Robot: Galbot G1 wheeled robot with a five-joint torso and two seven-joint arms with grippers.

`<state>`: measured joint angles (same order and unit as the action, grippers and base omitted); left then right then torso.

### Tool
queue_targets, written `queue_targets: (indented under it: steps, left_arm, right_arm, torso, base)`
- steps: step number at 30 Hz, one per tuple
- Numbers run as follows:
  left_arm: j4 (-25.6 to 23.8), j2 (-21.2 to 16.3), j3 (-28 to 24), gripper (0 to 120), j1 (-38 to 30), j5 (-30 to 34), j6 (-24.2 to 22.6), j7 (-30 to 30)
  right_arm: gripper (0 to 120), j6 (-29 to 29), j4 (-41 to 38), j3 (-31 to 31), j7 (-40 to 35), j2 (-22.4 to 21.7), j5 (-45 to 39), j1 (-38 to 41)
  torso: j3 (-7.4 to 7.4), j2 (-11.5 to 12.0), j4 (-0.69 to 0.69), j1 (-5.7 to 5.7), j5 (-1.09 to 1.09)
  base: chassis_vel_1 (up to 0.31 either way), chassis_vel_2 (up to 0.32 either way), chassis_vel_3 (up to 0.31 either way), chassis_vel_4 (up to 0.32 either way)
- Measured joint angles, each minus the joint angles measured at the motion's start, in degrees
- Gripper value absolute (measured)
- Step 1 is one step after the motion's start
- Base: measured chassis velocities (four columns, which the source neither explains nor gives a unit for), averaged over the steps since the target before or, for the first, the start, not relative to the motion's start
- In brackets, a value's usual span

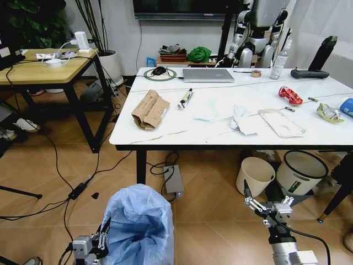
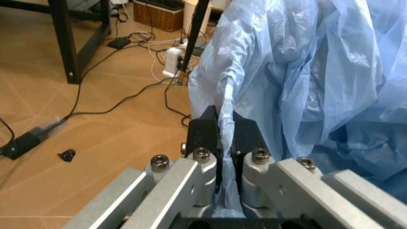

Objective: Pick up the trash bin and place the trash from the table into it.

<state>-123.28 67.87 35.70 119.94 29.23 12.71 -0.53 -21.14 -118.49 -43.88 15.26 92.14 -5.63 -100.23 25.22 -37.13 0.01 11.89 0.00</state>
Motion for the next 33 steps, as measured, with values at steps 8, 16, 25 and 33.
queue_targets:
  steps: [8, 16, 25, 33]
  left_arm:
    - [0.4, 0.0, -0.3, 0, -0.5, -0.3, 0.0, 0.0]
    - [0.7, 0.0, -0.4, 0, -0.8, -0.4, 0.0, 0.0]
    - [0.4, 0.0, -0.7, 0, -0.8, -0.4, -0.1, 0.0]
    - [0.2, 0.2, -0.9, 0, -0.6, -0.5, -0.1, 0.0]
  right_arm:
    - [100, 0.1, 0.0, 0.1, 0.0, 0.0, 0.1, 0.0]
    - [100, 0.1, 0.1, 0.3, 0.0, 0.0, 0.4, 0.0]
    - [100, 0.1, 0.0, 0.4, 0.1, 0.0, 0.5, 0.0]
    - [100, 0.0, -0.1, 0.5, 0.1, 0.0, 0.6, -0.3]
  torso:
    - [1.61, -2.7, 0.0, 1.1, 0.0]
    - [2.91, -4.8, 0.0, 1.87, 0.0]
    - [4.28, -7.2, 0.0, 2.88, 0.0]
    - [5.24, -8.8, 0.0, 3.51, 0.0]
  base:
    - [0.0, 0.0, 0.0, 0.0]
    - [0.0, 0.0, 0.0, 0.0]
    - [0.0, 0.0, 0.0, 0.0]
    - [0.0, 0.0, 0.0, 0.0]
